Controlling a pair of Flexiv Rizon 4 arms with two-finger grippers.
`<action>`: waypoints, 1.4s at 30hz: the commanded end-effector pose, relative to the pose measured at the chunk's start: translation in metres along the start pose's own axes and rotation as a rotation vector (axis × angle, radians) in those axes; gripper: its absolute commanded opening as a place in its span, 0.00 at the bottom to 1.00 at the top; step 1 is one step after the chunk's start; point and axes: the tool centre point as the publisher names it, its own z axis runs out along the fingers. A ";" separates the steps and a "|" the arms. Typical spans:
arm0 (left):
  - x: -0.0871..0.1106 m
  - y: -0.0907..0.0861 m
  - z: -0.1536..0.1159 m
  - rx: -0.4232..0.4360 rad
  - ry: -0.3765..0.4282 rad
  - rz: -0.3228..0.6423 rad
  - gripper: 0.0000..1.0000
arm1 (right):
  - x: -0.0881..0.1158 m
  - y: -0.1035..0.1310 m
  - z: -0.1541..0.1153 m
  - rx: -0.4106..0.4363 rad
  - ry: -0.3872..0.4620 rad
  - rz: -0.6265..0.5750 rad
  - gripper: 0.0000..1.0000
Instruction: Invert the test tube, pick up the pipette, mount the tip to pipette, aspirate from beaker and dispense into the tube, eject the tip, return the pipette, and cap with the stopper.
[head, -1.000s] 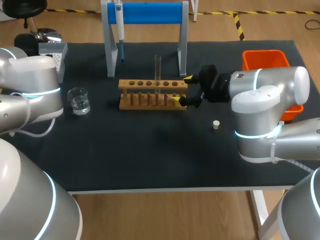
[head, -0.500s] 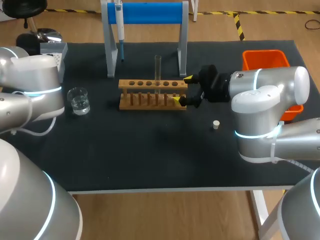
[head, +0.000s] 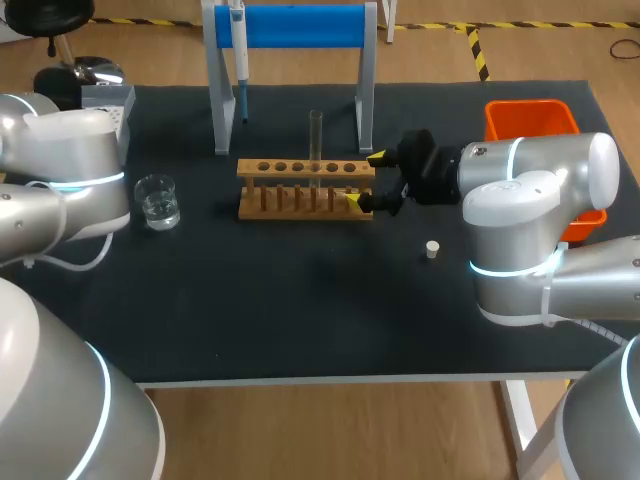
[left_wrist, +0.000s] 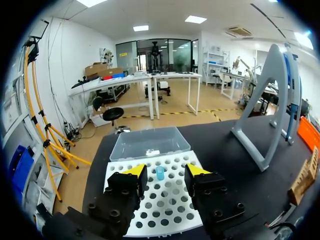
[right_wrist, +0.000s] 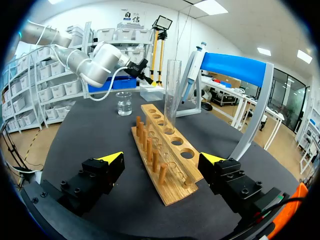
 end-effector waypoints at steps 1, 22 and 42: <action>-0.001 0.000 0.005 0.001 0.001 0.001 0.46 | 0.000 0.000 -0.001 -0.001 0.002 0.000 1.00; -0.003 -0.001 0.011 0.001 0.006 -0.003 0.46 | 0.000 0.000 -0.001 -0.001 0.002 0.000 1.00; -0.007 0.000 0.013 0.003 0.007 -0.007 0.39 | 0.000 0.000 -0.001 -0.001 0.002 0.000 1.00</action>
